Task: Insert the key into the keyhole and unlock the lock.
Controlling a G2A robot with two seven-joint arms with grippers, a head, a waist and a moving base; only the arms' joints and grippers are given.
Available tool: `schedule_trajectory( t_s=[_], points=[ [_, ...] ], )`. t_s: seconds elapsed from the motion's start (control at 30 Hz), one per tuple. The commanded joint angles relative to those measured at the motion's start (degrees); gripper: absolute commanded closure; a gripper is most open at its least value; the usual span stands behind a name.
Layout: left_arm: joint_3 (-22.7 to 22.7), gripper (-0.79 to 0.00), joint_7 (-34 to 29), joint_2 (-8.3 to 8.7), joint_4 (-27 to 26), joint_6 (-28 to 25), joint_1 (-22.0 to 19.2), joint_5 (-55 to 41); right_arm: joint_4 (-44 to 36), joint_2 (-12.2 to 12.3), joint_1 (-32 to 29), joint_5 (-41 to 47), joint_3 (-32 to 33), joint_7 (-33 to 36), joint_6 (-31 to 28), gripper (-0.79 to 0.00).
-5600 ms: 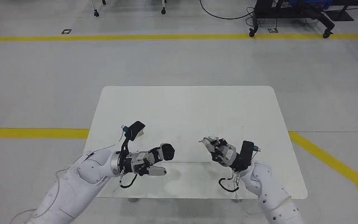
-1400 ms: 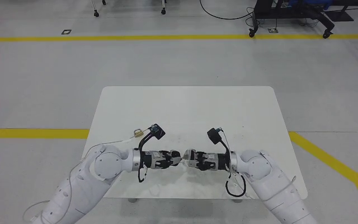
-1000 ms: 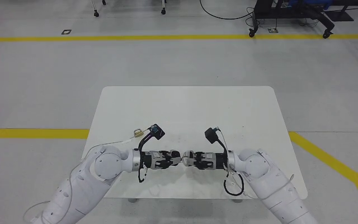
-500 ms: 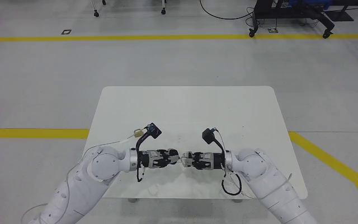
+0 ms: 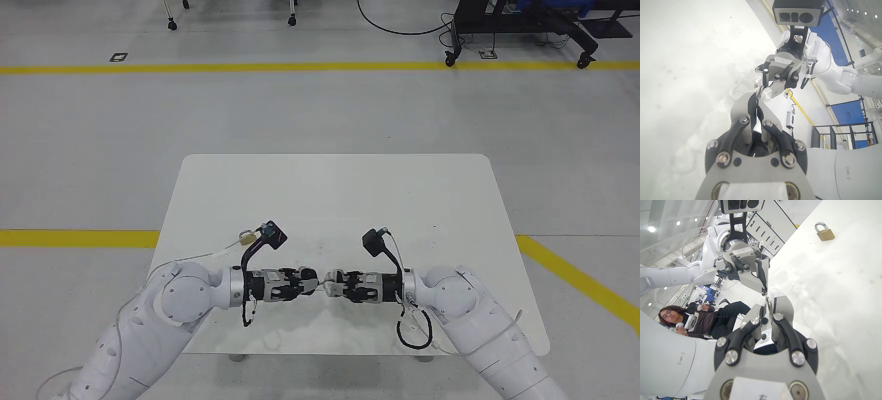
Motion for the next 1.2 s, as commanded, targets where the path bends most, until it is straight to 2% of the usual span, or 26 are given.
schedule_trajectory(
  t_s=[0.0,0.1,0.17,0.43,0.5,0.63,0.93,0.97,1.0,1.17],
  points=[
    [-0.09,0.000,0.05,-0.01,-0.15,0.04,0.10,0.14,0.03,0.04,0.03,-0.01,0.05,-0.01,0.15,-0.699],
    [-0.23,0.000,0.00,0.01,-0.37,0.02,0.29,0.44,0.02,0.11,-0.01,0.17,0.20,-0.08,0.05,-0.428],
    [-0.32,0.000,0.00,0.01,-0.49,0.05,0.42,0.51,0.03,0.17,-0.07,0.45,0.29,0.01,-0.10,-0.369],
    [-0.58,0.000,0.13,0.00,-0.92,0.15,0.95,0.94,-0.08,0.39,-0.26,1.01,0.62,0.17,-0.21,-0.234],
    [-0.63,0.000,0.06,0.00,-1.03,0.03,1.03,1.10,-0.10,0.43,-0.28,1.11,0.64,0.22,-0.22,-0.172],
    [-0.73,0.000,-0.01,-0.01,-1.16,0.05,1.16,1.38,-0.16,0.49,-0.30,1.17,0.62,0.23,-0.21,0.000],
    [-0.81,0.000,-0.13,-0.10,-1.52,-0.11,1.49,1.02,-0.38,0.63,-0.48,1.13,0.56,0.29,-0.29,0.000],
    [-0.80,-0.268,-0.25,-0.11,-1.46,-0.11,1.51,0.90,-0.45,0.66,-0.53,1.14,0.58,0.31,-0.41,0.000],
    [-0.82,-0.785,-0.36,-0.11,-1.39,-0.07,1.49,0.83,-0.49,0.69,-0.59,1.17,0.62,0.34,-0.53,0.000],
    [-1.76,-0.785,0.24,0.01,-1.20,0.58,1.79,1.01,-0.60,0.89,-0.89,1.72,1.09,0.16,-1.31,0.000]
  ],
)
